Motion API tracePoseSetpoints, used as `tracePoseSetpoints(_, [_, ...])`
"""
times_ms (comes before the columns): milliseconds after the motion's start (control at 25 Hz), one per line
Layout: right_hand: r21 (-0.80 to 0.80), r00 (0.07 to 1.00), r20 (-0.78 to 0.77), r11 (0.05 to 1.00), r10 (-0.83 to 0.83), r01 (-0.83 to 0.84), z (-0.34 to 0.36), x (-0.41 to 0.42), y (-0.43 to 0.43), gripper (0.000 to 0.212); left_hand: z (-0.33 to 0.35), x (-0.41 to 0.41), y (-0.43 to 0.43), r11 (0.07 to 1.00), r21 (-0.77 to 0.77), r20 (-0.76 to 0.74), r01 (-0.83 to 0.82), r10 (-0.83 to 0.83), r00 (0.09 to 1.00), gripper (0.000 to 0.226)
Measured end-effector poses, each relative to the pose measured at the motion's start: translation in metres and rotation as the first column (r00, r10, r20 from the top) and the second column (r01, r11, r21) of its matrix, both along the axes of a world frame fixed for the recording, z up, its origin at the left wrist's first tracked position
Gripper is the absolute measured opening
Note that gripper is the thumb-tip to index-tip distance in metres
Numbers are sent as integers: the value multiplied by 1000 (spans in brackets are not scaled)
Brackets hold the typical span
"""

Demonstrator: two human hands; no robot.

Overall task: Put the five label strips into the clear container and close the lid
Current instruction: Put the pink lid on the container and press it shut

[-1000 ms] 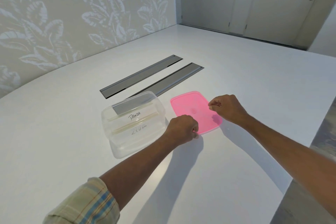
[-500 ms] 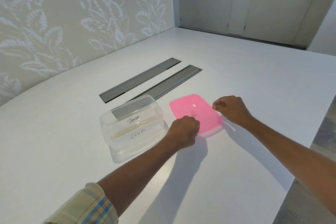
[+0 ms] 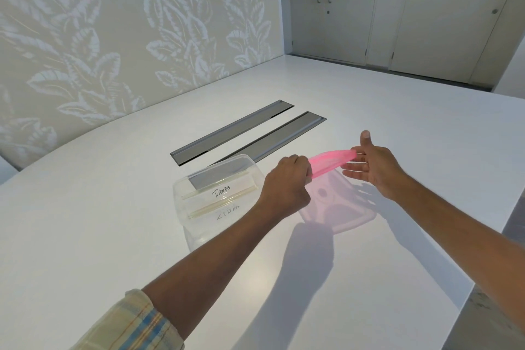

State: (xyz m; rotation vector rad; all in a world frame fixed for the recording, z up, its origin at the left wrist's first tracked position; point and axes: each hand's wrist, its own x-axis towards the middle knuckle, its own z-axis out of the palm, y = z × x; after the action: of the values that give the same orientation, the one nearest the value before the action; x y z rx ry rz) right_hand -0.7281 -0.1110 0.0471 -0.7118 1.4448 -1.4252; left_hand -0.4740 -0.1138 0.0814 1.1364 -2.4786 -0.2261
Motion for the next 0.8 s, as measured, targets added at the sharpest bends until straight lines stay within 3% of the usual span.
tracePoseSetpoints(200, [-92,998,56,995,41,-36,16,25,-12,81,22,20,1,999,-3,-296,-43,41,954,19])
tracePoseSetpoints(400, [-96,998,-24,994,50,-52,25,55,-28,61,44,51,12,963,266,-602,-41,199,773,16])
tracePoseSetpoints(520, [-92,993,-59,990,101,-106,29,78,-38,56,52,73,16,899,432,-699,66,288,655,11])
tracePoseSetpoints(640, [-112,989,-52,984,135,-140,34,101,-48,40,56,99,20,857,475,-771,197,298,563,18])
tracePoseSetpoints(800, [-70,990,-90,990,113,-119,38,123,-58,18,52,140,21,868,477,-814,140,376,443,9])
